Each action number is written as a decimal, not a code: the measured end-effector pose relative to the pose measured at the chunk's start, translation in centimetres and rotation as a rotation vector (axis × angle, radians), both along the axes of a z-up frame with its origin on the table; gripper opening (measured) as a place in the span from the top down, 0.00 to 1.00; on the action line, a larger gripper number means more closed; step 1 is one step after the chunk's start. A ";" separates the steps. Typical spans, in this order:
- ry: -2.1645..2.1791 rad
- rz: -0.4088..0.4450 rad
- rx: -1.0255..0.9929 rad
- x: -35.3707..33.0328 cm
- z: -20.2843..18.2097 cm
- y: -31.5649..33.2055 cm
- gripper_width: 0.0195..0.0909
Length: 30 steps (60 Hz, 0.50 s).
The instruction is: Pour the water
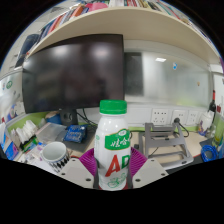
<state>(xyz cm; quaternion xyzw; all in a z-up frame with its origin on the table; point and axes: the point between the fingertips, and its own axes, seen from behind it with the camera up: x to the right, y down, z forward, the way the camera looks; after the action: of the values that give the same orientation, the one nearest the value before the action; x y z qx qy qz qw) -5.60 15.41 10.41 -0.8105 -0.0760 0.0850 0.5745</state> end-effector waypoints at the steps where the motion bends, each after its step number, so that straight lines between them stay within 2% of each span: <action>1: 0.004 -0.004 0.008 0.1 -0.1 0.2 0.73; 7: 0.032 -0.017 0.035 0.0 -1.2 0.9 0.73; 9: 0.026 -0.025 0.030 0.3 -2.2 0.9 0.70; 24: -0.027 -0.038 0.182 0.2 -1.5 0.4 0.72; 30: -0.020 -0.044 0.193 0.2 -1.3 0.6 0.60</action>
<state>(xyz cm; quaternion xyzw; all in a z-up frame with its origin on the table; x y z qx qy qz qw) -5.37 16.04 9.12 -0.7538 -0.0717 0.0565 0.6508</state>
